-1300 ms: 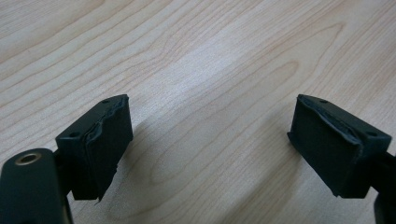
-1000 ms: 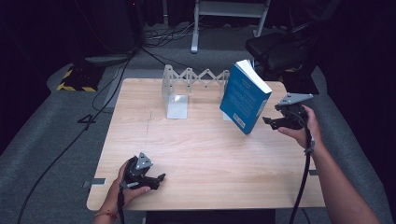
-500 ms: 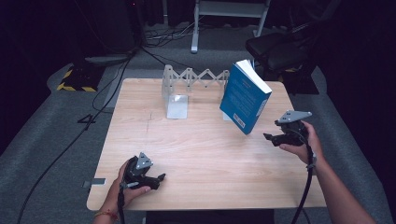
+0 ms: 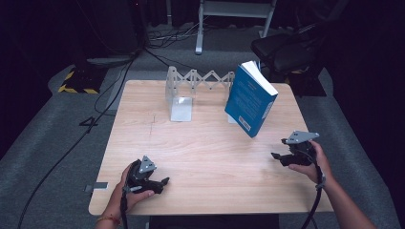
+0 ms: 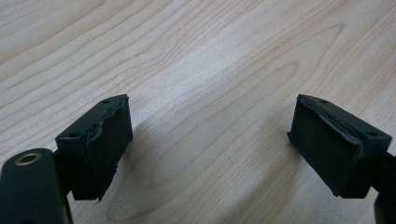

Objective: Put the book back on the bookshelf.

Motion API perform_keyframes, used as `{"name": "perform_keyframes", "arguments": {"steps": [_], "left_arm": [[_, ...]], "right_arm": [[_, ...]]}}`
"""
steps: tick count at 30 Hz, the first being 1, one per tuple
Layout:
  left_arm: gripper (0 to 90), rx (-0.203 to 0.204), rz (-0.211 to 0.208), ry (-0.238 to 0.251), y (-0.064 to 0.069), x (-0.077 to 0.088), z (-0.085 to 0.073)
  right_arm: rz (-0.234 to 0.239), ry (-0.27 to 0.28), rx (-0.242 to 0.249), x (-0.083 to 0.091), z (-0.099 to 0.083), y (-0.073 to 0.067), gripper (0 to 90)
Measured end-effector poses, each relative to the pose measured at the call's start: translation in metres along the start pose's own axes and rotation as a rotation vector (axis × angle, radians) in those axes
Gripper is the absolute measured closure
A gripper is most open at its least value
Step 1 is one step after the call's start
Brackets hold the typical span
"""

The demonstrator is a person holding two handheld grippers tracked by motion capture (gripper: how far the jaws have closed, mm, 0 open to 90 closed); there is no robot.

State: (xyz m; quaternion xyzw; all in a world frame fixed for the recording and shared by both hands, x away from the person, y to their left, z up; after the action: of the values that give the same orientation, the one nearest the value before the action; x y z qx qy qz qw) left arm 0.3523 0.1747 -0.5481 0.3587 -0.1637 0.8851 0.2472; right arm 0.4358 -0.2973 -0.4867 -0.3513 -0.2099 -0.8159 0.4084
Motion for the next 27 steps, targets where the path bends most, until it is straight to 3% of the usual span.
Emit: {"name": "perform_keyframes", "arguments": {"steps": [9, 13, 18, 27], "left_arm": [[13.8, 0.009, 0.000, -0.001, 0.001, 0.000, 0.000], [13.8, 0.009, 0.000, -0.001, 0.001, 0.000, 0.000], [13.8, 0.009, 0.000, -0.002, 0.001, 0.000, 0.000], [13.9, 0.004, 0.007, -0.003, 0.000, 0.000, 0.000]], "right_arm": [[0.044, 0.016, -0.005, 0.001, -0.032, -0.005, 27.9], [0.033, 0.014, -0.014, 0.005, -0.048, -0.006, 27.5], [0.052, 0.036, -0.059, 0.009, -0.062, -0.006, 26.7], [0.032, 0.055, -0.134, 0.018, -0.093, 0.000, 26.0]]}}
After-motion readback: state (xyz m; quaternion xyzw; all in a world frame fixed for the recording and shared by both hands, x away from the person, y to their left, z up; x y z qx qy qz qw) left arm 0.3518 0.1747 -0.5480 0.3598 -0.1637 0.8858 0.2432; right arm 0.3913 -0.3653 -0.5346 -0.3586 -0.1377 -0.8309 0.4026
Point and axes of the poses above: each handheld gripper's, and its own axes: x roughly backward along the jaws, z roughly out of its top, y roughly to its right, the point moved 6 cm from there along -x, roughly forward along the jaws, and after that the axes turned 10 degrees about z, right-handed, at the moved point
